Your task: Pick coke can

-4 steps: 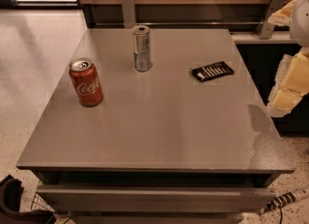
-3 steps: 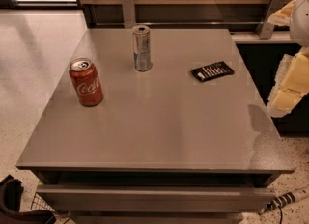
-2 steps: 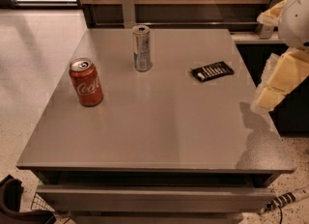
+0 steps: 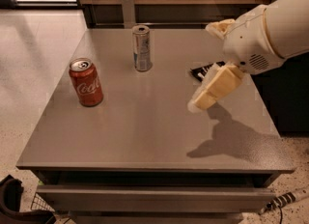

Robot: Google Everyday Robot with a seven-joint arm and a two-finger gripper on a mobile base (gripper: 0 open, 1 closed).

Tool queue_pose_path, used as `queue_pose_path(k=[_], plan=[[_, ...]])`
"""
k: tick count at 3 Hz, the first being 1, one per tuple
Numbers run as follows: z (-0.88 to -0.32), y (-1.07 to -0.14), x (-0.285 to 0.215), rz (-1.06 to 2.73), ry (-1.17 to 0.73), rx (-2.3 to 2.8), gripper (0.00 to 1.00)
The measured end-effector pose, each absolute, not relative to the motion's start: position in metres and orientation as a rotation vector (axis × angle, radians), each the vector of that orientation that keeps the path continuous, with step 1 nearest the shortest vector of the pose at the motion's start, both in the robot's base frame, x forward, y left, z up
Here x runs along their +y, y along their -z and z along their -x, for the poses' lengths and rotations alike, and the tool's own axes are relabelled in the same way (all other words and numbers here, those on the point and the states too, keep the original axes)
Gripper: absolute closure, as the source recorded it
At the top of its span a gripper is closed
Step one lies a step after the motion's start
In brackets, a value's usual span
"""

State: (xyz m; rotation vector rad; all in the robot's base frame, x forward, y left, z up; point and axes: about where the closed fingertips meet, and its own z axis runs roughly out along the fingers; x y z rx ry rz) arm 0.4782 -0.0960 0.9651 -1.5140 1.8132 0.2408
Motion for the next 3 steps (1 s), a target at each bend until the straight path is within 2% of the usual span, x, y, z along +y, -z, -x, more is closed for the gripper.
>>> queue_pose_path(k=[1,2,3], plan=[[-0.480,-0.953,-0.031,1.386,-0.475,1.682,0.00],[-0.477,-0.950,0.010,1.292,-0.610,1.635,0.00],[-0.477,-0.950,0.010,1.292,-0.610,1.635,0.00]])
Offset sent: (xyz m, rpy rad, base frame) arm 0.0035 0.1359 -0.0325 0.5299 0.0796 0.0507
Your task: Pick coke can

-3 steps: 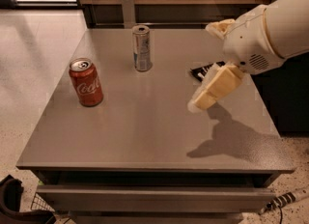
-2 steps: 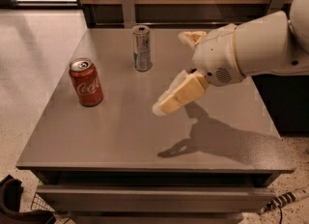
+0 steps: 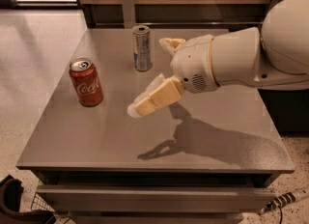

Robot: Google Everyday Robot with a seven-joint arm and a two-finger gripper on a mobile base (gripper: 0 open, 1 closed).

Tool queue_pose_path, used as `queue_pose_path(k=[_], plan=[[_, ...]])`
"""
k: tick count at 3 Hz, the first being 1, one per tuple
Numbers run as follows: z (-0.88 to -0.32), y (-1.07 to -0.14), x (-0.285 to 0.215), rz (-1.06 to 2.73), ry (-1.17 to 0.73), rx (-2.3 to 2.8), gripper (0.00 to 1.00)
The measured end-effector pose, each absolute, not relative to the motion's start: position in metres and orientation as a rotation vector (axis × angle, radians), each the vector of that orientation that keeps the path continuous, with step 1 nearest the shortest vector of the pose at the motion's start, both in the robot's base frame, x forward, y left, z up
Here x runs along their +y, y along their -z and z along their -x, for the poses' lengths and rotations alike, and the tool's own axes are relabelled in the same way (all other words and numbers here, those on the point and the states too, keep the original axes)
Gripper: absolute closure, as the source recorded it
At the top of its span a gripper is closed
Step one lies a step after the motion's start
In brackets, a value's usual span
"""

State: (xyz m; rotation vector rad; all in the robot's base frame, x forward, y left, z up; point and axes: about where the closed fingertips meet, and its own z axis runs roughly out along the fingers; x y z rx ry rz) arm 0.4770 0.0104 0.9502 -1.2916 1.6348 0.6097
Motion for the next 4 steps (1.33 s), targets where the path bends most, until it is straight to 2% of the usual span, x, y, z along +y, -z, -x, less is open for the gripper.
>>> queue_pose_path(k=[2,3,4], plan=[[-0.512,-0.928,0.056,1.285,-0.657,1.589,0.00],[-0.534,-0.916,0.106,1.293,-0.732,1.512,0.00],[-0.540,-0.910,0.135,1.298,-0.780,1.462,0.00]])
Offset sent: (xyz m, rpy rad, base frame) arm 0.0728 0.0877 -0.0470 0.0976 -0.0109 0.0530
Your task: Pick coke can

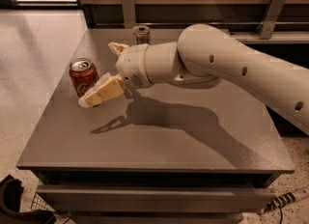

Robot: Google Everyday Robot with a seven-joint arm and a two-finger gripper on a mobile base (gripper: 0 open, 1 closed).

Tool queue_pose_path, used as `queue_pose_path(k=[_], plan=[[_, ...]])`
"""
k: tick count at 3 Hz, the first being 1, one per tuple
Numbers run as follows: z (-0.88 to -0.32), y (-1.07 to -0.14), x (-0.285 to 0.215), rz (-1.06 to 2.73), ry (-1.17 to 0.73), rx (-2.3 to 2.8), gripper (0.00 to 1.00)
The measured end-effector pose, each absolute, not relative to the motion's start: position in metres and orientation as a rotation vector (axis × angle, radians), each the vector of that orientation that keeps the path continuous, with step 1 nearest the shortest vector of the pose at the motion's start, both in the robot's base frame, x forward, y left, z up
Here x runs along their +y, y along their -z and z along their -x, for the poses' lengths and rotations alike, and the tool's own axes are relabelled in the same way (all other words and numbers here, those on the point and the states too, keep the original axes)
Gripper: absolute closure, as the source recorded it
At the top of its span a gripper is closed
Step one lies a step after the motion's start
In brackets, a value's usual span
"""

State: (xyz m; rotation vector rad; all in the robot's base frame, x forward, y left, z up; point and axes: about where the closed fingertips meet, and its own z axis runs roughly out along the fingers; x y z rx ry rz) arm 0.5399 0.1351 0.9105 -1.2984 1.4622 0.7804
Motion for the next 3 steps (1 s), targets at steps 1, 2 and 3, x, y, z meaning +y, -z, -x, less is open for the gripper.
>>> queue_pose_path(k=[1,2,3], plan=[[-0.544,-0.898,0.157,1.290,-0.838,1.432,0.00],[-0.549,-0.881,0.172,1.269,-0.900,1.418,0.00],[-0.549,-0.877,0.176,1.268,-0.912,1.417,0.15]])
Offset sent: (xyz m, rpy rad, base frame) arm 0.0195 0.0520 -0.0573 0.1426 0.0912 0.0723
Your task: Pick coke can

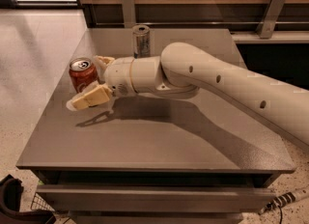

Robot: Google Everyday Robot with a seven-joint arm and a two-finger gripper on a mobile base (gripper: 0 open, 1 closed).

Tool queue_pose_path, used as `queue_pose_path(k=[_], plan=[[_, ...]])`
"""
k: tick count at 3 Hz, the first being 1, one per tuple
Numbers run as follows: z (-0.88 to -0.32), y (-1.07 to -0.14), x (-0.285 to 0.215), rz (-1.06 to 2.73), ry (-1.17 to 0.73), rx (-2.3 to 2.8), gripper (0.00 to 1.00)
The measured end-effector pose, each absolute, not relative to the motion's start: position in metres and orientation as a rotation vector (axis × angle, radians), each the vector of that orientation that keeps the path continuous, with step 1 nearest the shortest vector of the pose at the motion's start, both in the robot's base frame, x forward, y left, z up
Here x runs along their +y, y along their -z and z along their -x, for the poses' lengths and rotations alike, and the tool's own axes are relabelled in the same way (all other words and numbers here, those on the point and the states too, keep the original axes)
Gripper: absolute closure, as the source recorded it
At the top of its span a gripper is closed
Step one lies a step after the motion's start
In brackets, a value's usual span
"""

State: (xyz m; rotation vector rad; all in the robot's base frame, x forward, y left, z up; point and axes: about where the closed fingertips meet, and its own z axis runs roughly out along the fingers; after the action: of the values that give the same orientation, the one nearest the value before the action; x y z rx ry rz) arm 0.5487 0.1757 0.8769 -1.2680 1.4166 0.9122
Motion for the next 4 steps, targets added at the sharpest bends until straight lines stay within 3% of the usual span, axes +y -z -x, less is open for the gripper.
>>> queue_pose_path(k=[3,4], plan=[[-0.5447,-0.8788,0.1816,1.279,-0.917,1.409,0.83],[-0.5434,-0.8798,0.1836,1.282,-0.919,1.406,1.00]])
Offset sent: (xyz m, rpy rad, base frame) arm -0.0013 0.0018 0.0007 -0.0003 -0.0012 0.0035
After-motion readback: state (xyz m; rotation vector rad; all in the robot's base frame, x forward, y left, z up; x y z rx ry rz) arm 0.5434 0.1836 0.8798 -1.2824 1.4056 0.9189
